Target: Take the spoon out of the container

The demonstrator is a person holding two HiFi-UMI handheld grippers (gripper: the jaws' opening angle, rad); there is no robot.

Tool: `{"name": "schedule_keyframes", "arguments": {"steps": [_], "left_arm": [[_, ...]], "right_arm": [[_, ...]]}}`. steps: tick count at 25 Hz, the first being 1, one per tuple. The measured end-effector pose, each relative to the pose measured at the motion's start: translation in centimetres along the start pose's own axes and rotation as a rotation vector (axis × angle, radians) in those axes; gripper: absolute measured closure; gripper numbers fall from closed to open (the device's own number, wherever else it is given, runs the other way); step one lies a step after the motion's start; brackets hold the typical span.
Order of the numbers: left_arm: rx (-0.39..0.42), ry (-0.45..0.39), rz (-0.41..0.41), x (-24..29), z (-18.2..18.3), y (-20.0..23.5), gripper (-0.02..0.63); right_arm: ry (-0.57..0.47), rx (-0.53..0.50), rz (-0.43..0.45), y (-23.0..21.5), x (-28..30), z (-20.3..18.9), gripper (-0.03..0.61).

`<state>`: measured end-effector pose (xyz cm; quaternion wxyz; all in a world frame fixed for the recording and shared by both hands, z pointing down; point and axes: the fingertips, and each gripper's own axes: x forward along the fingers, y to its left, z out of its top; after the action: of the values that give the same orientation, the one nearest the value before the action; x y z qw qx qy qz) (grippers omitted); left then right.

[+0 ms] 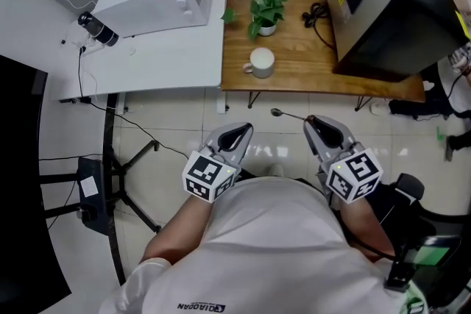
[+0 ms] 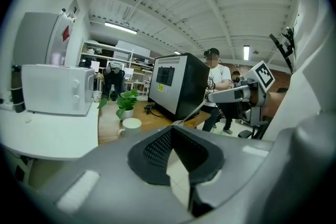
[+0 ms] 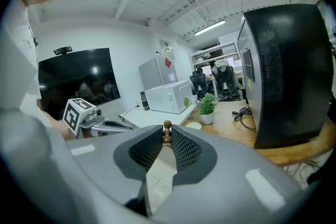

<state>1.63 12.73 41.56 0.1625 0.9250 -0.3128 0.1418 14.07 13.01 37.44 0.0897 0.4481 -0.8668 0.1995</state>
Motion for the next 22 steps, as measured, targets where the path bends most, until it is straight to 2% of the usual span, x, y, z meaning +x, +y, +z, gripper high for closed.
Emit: {"name": "schedule_keyframes", "arguments": {"steps": [7, 22], "left_arm": [[0.025, 0.023, -0.072, -1.4, 0.4, 0.3, 0.609], [0.029, 0.041, -0.121, -3.7, -1.0, 1.9, 0.609]], "right_arm": [[0.015, 0.010, -0.036, 1.9, 1.3, 0.2, 0.522], [0.049, -0.005, -0.083, 4.7, 2.6, -1.2, 0.523]]}}
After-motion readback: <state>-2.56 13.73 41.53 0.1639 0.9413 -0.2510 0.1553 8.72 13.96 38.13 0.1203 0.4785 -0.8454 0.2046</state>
